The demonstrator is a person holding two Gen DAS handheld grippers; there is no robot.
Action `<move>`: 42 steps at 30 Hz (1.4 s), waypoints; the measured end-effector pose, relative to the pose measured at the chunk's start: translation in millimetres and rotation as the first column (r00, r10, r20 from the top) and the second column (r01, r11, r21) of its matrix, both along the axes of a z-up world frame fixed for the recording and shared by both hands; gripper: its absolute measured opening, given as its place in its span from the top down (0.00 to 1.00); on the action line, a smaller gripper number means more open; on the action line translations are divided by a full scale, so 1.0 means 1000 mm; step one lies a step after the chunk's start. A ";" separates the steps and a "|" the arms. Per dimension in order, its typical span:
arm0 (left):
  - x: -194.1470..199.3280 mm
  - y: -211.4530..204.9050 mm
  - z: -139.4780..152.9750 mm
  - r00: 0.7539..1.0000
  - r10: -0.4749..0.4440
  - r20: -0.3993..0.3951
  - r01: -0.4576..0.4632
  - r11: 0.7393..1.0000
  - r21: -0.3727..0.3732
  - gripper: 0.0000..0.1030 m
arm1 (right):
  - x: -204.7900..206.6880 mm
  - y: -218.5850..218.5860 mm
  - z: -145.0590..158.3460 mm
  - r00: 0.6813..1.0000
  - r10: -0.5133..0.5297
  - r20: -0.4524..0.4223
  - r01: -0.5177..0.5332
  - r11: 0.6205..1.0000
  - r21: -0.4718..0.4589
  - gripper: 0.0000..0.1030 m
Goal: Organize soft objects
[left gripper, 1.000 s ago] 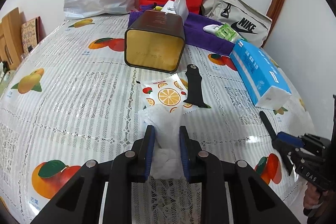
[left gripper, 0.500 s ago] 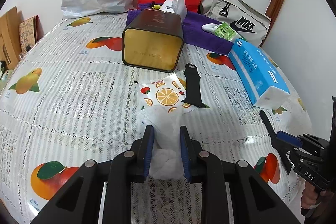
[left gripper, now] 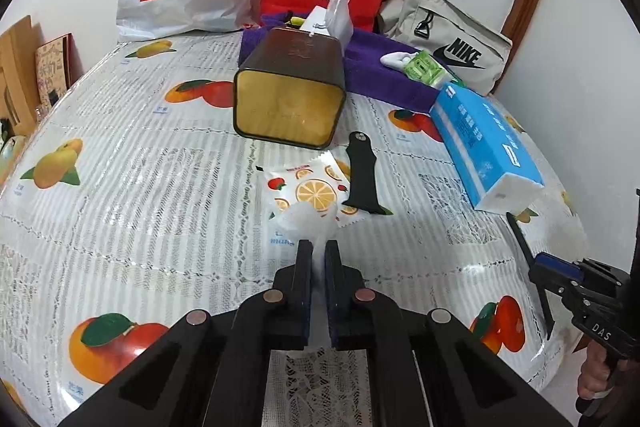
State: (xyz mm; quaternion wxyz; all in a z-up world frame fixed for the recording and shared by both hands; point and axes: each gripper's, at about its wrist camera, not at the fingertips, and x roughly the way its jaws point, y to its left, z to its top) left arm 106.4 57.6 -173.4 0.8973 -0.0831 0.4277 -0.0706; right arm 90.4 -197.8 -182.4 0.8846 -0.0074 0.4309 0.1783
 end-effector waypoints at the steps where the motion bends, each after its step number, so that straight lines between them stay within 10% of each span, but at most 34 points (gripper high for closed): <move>1: 0.001 0.001 0.001 1.000 -0.004 -0.004 0.004 1.000 -0.003 0.93 | 0.000 0.000 0.002 1.000 -0.001 0.002 0.001 1.000 0.000 0.81; 17: -0.003 0.005 -0.011 0.999 -0.010 -0.032 0.010 1.000 -0.013 0.81 | 0.005 0.004 -0.012 0.999 0.008 -0.036 -0.008 1.000 0.001 0.81; 20: -0.002 0.004 -0.012 1.000 -0.005 -0.014 0.005 1.000 0.009 0.92 | 0.005 0.006 -0.014 0.999 0.014 -0.037 -0.014 1.000 0.001 0.81; 42: 0.021 0.018 0.047 0.999 0.014 0.050 -0.013 1.000 -0.011 0.93 | 0.008 0.002 0.044 0.999 0.020 0.048 -0.021 1.000 0.022 0.81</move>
